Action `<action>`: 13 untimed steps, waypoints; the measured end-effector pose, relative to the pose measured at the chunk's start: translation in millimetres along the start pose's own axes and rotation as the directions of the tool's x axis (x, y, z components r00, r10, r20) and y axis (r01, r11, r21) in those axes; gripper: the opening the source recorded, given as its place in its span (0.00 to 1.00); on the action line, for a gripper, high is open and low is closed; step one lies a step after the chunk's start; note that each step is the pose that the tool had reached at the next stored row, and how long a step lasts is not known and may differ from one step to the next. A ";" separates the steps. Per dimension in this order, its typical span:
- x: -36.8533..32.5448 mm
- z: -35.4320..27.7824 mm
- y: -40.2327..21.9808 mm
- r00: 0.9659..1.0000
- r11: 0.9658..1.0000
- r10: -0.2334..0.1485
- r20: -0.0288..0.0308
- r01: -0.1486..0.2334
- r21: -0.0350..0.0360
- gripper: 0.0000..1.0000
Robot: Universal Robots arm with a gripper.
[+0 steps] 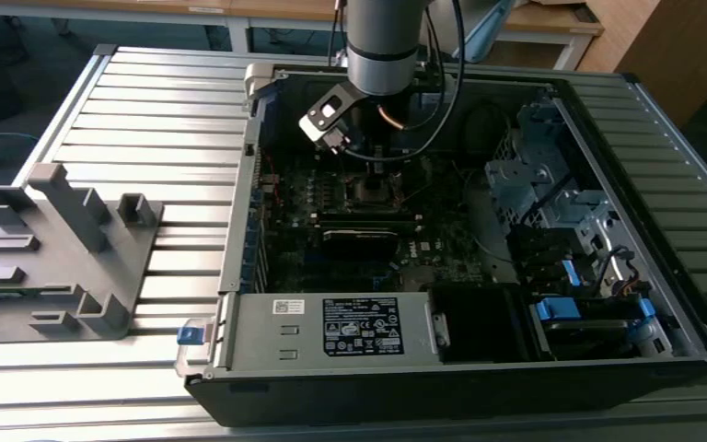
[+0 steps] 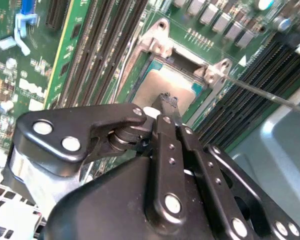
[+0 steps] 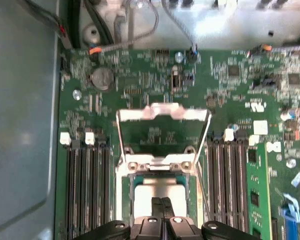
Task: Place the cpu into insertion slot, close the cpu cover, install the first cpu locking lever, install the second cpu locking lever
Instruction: 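Place the cpu into insertion slot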
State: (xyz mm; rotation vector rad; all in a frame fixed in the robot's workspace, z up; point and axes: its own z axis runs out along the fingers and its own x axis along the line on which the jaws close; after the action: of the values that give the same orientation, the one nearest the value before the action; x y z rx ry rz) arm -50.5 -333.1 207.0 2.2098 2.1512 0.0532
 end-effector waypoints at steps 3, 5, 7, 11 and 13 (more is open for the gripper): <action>0.0 -0.1 0.0 1.000 1.000 0.000 0.001 0.000 0.013 0.10; 0.0 0.0 0.1 1.000 1.000 0.000 0.001 0.000 0.017 0.10; 0.0 0.1 0.1 1.000 1.000 0.000 0.001 0.000 0.019 0.10; 0.0 1.9 -0.1 1.000 1.000 0.000 0.001 0.000 0.019 0.10; 0.0 2.7 -0.1 1.000 1.000 0.000 0.001 0.000 0.019 0.10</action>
State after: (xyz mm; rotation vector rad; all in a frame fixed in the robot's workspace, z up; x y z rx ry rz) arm -50.4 -333.1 204.3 2.2194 2.1608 0.0323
